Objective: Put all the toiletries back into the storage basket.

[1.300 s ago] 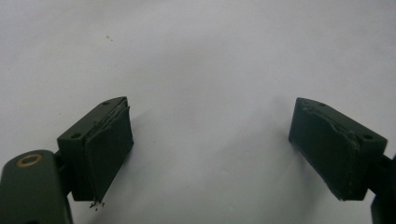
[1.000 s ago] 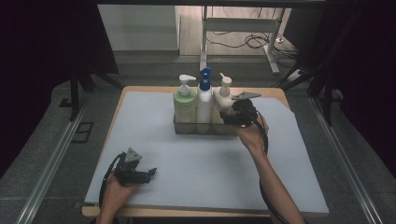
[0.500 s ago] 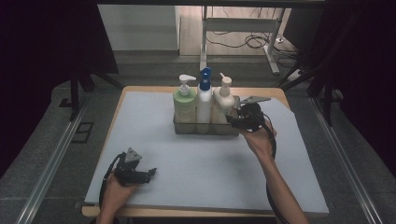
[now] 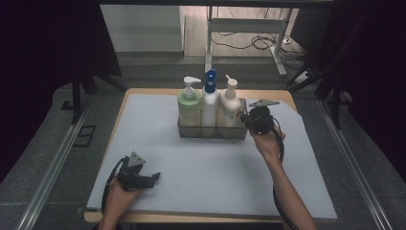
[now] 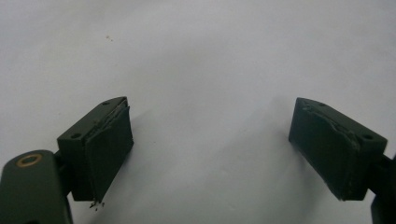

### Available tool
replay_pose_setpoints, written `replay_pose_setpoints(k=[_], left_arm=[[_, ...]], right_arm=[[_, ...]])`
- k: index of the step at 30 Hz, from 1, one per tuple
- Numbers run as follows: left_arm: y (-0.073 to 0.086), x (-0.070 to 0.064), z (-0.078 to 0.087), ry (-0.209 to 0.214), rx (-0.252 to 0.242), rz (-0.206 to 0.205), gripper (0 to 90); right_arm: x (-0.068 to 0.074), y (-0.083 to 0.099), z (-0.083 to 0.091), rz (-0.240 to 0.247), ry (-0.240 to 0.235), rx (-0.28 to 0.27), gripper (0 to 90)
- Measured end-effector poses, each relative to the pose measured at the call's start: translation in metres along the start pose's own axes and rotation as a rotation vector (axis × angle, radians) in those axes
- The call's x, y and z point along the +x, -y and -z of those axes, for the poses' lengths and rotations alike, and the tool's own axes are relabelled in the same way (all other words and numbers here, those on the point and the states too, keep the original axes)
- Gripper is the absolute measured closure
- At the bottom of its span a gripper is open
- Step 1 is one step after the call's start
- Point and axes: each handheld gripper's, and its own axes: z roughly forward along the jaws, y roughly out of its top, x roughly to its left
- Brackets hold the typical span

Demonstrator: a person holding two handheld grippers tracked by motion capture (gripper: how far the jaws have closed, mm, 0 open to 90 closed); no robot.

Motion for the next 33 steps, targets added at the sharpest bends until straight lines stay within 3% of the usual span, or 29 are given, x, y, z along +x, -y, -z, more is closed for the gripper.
replay_pose_setpoints(k=[9,19,33], left_arm=[[0.0,0.0,0.0,0.001,0.0,0.0,13.2],[0.0,0.0,0.0,0.0,-0.001,0.001,13.2],[0.0,0.0,0.0,0.001,-0.002,0.002,13.2]], right_arm=[[-0.004,-0.002,-0.022,-0.025,0.024,0.036,89.4],[-0.008,0.008,-0.046,-0.054,-0.01,0.074,89.5],[0.001,0.011,-0.048,-0.048,-0.03,0.071,89.5]])
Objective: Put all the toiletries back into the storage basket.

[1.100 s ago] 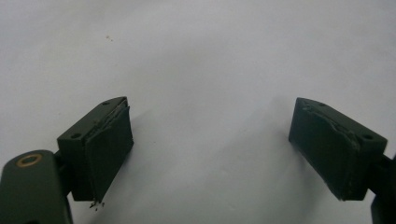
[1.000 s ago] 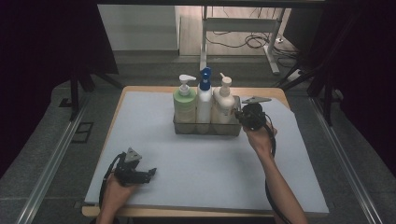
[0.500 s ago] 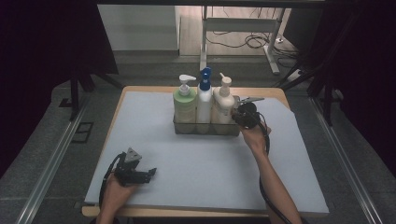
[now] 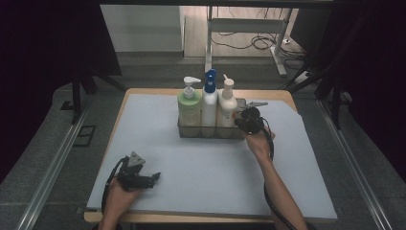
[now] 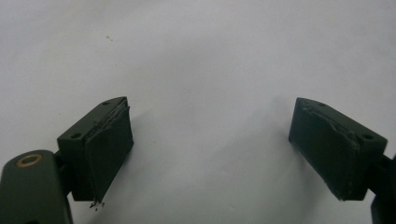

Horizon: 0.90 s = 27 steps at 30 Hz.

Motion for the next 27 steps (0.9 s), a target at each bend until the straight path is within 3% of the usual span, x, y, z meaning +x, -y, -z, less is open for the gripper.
replay_pose_setpoints(k=[12,27], left_arm=[[-0.0001,0.0,0.0,0.0,0.0,0.0,13.2],[-0.0001,0.0,0.0,-0.001,0.001,0.0,13.2]], right_arm=[[0.0038,0.002,0.0004,-0.005,-0.044,-0.001,89.5],[0.0089,0.0026,0.0026,0.001,-0.053,-0.012,89.6]])
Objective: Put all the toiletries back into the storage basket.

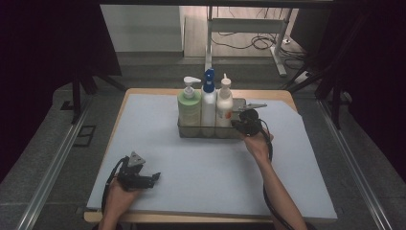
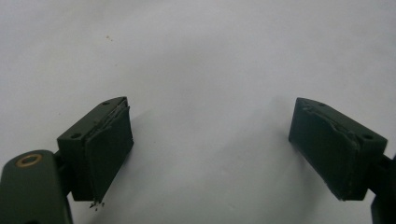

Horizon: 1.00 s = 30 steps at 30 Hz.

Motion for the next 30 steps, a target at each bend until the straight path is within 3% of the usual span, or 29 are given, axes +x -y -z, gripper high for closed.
replay_pose_setpoints(k=[15,21,30], left_arm=[[0.0,0.0,0.0,0.0,0.0,0.0,13.2],[0.0,0.0,0.0,0.0,0.0,0.0,13.2],[0.0,0.0,0.0,0.0,0.0,0.0,13.2]], right_arm=[[0.0,-0.002,0.003,0.004,-0.002,0.013,89.2],[-0.003,-0.001,0.007,0.005,0.027,-0.002,80.0],[-0.004,-0.002,0.017,-0.002,0.002,-0.03,68.0]])
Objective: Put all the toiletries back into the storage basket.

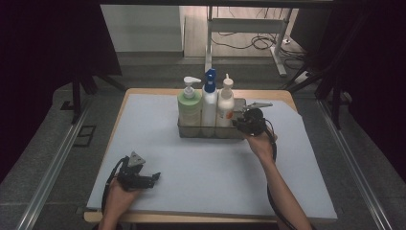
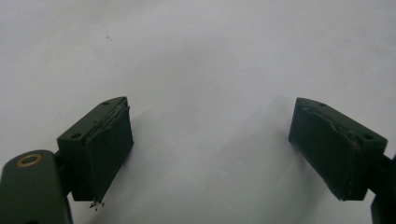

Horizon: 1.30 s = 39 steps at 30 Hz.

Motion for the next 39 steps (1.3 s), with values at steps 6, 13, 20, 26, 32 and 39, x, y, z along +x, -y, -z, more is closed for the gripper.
replay_pose_setpoints(k=[6,13,20,26,32,39], left_arm=[[0.0,0.0,0.0,0.001,0.0,0.0,13.2],[0.0,0.0,0.0,0.001,0.0,0.001,13.3],[0.0,0.0,0.0,0.0,-0.001,0.001,13.2],[0.0,0.0,0.0,0.0,-0.002,0.0,13.2],[0.0,0.0,0.0,0.0,-0.002,0.001,13.2],[0.0,0.0,0.0,0.0,-0.002,0.0,13.2]], right_arm=[[0.001,0.0,0.006,0.011,-0.009,-0.001,61.0],[0.0,0.0,0.015,0.015,-0.019,-0.011,45.8],[-0.002,0.003,0.026,0.023,-0.038,-0.02,32.4],[-0.001,0.005,0.036,0.036,-0.073,-0.028,23.7],[0.003,0.008,0.044,0.085,-0.093,-0.014,12.9],[0.012,0.012,0.054,0.146,-0.097,0.006,0.9]])
